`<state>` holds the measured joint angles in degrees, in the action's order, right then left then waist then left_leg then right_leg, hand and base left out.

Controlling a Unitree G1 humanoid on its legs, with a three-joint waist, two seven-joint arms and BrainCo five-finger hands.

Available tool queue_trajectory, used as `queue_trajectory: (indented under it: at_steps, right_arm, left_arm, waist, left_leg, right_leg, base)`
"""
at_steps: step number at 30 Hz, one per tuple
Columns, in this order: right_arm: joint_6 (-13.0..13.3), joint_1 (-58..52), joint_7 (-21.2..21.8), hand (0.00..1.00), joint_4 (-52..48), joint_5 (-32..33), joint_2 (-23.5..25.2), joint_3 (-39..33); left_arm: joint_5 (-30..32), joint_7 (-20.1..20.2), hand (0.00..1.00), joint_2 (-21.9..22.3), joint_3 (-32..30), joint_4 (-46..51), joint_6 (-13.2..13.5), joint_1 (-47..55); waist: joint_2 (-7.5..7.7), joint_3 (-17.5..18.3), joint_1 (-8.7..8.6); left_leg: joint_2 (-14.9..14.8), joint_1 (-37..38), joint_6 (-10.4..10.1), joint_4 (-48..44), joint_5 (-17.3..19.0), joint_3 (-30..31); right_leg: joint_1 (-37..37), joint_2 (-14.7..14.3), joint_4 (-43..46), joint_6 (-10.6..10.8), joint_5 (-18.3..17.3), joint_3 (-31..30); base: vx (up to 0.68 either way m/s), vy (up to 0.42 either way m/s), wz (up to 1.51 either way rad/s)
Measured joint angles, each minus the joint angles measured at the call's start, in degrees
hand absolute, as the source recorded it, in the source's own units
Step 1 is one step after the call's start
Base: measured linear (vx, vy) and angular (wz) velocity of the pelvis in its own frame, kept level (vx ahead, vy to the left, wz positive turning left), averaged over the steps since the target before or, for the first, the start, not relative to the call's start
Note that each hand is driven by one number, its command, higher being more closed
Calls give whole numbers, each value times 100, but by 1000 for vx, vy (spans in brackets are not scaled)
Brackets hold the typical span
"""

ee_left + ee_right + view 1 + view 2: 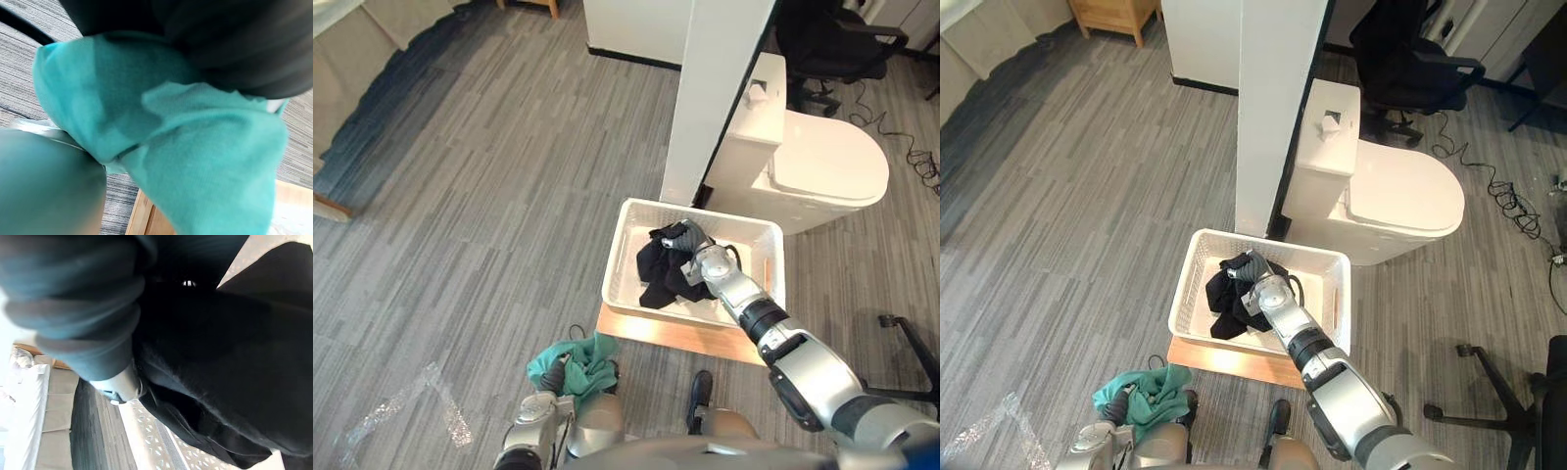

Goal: Tidy the bed and pick cloth on bed and put in laundry

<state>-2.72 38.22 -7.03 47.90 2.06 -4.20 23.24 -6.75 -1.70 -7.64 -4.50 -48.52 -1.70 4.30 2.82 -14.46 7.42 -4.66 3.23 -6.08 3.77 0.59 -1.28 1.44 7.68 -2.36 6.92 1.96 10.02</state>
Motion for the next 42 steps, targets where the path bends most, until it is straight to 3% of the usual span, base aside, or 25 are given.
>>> queue_trajectory:
  at_steps: [7, 16, 23, 31, 34, 37, 40, 42]
  right_arm:
    - [-4, -326, -107, 0, -1148, 279, -149, -30]
    - [-160, -996, -24, 0, -2196, -23, -392, -319]
    - [-689, -2039, -495, 0, -2721, -308, -924, -1849]
    - [-674, -3323, -978, 0, -1696, 66, -1049, -3465]
    - [-552, -3651, -867, 0, -1013, 246, -1033, -3684]
    - [-353, -3826, -563, 0, 92, 214, -899, -4097]
    - [-271, -4078, -121, 0, 996, -457, -671, -4520]
    - [-283, -4406, 262, 0, 1423, -1116, -469, -4901]
  left_arm:
    - [176, 7, 100, -102, 2, -74, 16, 171]
    - [171, 5, 100, -87, 5, -255, 26, 441]
    - [-1, -2, 100, -67, 41, -255, 20, 590]
    - [-412, 55, 100, -45, 169, -255, -14, 726]
    - [-892, 18, 100, 34, 175, -254, -39, 640]
    - [-2037, -303, 100, 84, 146, -258, -114, 602]
    - [-3084, -848, 100, 106, -307, -304, -95, 544]
    - [-3748, -1327, 100, 116, -872, -354, 185, 524]
  waist:
    - [154, 293, -62]
    - [28, 649, -289]
    - [-44, 884, -464]
    - [-211, 1053, -820]
    - [-209, 1057, -822]
    - [-217, 1124, -814]
    - [-224, 1132, -822]
    - [-218, 1173, -825]
  left_leg:
    - [-12, 244, 84, 64, -25, -160]
    - [-33, 471, 108, 193, -49, -360]
    - [-31, 499, 90, 175, -24, -492]
    - [-51, 593, 92, 175, 37, -668]
    - [-57, 612, 93, 175, 37, -710]
    - [-52, 617, 94, 179, 36, -688]
    - [-34, 675, 107, 198, 27, -514]
    - [-7, 683, 120, 202, 17, -260]
  right_leg:
    - [139, -73, 14, -125, -89, -88]
    - [311, -142, -123, -159, -30, -244]
    - [321, -157, -229, -144, 27, -368]
    - [346, -187, -277, -140, 57, -498]
    - [334, -199, -276, -155, 67, -543]
    - [349, -194, -274, -158, 60, -521]
    - [492, -164, -262, -158, -8, -357]
    - [641, -121, -248, -158, -88, -93]
  base:
    - [-69, -22, -9]
    - [-43, -15, -9]
    - [1, -1, -8]
    - [-14, -9, -11]
    - [-40, -18, -7]
    - [-22, -12, 5]
    - [-6, -12, 31]
    - [6, -15, 55]
